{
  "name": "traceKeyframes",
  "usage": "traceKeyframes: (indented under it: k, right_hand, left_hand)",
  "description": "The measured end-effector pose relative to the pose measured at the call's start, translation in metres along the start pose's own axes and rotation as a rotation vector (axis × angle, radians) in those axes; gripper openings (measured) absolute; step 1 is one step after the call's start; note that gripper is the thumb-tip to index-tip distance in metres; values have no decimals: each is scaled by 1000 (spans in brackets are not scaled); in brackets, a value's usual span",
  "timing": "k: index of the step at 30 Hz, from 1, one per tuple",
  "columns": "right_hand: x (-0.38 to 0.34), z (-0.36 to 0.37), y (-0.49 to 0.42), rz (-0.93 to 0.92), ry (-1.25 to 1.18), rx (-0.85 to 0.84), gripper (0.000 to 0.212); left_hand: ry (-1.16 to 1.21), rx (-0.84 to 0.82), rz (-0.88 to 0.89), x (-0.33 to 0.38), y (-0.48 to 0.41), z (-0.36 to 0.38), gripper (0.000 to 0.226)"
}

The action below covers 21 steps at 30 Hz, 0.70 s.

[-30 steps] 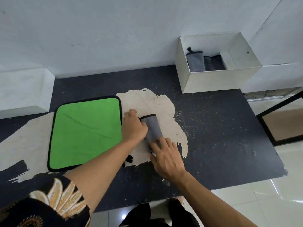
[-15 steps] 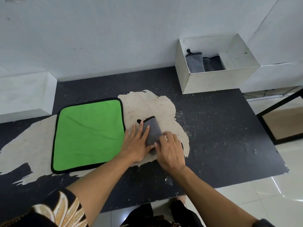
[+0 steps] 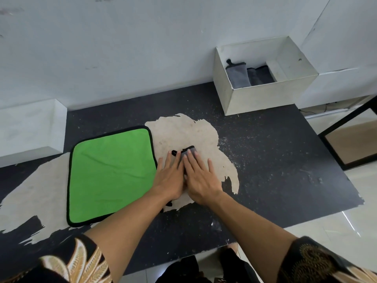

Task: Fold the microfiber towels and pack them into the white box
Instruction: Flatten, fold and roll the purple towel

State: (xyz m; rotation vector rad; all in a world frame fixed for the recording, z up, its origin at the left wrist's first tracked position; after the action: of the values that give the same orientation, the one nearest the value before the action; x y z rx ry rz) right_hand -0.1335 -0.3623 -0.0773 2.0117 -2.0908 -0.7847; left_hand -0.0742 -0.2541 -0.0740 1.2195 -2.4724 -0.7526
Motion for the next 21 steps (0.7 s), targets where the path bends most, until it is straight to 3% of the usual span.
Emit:
traceKeyframes:
  k: [3,9,12,15,18,21]
  right_hand:
    - [12,9,-10,8,20,-91,70]
    - [9,16,-11,64,3,-70,81]
    - [6,4,-3,238,-133,111,63]
    - [5,-6,3,431,-195,243,38]
    - [8,-11,-3,496,-358,90,43]
    - [13,-20,-11,451,-671,-10,35]
  left_hand:
    - [-32,-27,-8,-3,-3,1,85]
    - [-18,-29,7,-7,-4,1,87]
    - [194,68,-70,-8,0,2,88]
    - [379,289,-246,-10,7,1,61]
    - [537,144,-360,-10,4,4,50]
    - [724,19,-339,-8,-3,3,54]
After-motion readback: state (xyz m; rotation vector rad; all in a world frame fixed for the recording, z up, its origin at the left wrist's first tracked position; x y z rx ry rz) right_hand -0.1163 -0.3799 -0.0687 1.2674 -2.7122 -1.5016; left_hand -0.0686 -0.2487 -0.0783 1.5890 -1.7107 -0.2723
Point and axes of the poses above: each hand's wrist, its own y-axis away from the middle knuckle, its own z-axis out of the palm, x = y × z, the point moved 2 cm from there along -y, towards the middle knuckle, and after that the axes turned 9 degrees about -x, right-handed, at the moved point
